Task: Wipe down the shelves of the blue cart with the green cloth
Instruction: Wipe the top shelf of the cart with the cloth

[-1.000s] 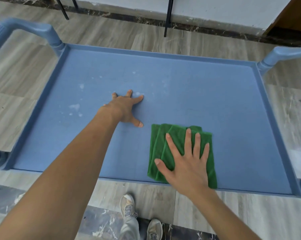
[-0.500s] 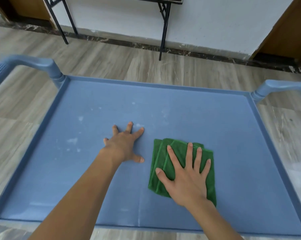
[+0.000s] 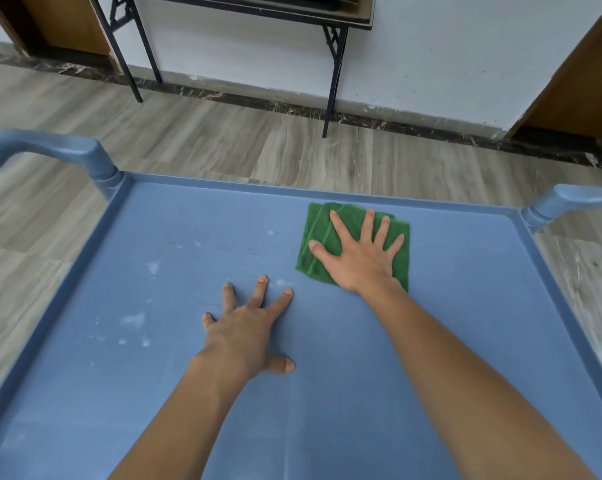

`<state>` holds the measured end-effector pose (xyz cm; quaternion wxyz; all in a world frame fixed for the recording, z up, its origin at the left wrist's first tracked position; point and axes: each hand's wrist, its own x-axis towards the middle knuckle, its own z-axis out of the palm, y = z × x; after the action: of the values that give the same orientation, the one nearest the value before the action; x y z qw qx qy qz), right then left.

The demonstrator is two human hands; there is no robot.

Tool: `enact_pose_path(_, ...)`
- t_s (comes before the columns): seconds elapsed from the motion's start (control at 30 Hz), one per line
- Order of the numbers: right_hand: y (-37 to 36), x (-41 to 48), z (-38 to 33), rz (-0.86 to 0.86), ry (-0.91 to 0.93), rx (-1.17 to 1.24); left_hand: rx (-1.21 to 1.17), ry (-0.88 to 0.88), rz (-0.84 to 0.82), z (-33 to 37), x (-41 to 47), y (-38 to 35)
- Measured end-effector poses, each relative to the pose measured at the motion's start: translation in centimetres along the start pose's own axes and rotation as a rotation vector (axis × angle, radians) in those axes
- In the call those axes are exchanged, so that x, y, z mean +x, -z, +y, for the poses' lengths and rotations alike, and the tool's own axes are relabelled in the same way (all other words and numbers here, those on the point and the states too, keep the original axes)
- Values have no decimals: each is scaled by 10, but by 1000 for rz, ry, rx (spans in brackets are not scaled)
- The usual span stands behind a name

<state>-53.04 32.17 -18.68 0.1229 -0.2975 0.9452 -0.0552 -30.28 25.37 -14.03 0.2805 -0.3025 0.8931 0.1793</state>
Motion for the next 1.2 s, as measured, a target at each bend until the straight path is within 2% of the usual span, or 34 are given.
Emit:
enact_pose_path(0.17, 8, 24, -9, 2, -6, 5, -25, -9, 2, -1, -3, 1)
enact_pose_path(0.37, 4, 7, -7, 11, 21, 5, -43, -17, 29, -1, -7, 0)
enact_pose_path(0.57, -14, -55, -2, 22, 66, -20, -100, -35, 91, -2, -13, -2)
enact_pose_path(0.77, -34, -137, 3, 57, 115, -62, -8, -56, 270, -15, -47, -26)
enact_pose_path(0.93, -43, -195, 5, 67, 147, -79, -28, -17, 128, -31, -84, -58)
enact_pose_path(1.2, -56, -297, 13, 52, 222, -111, -70, -62, 51, -40, -87, -45)
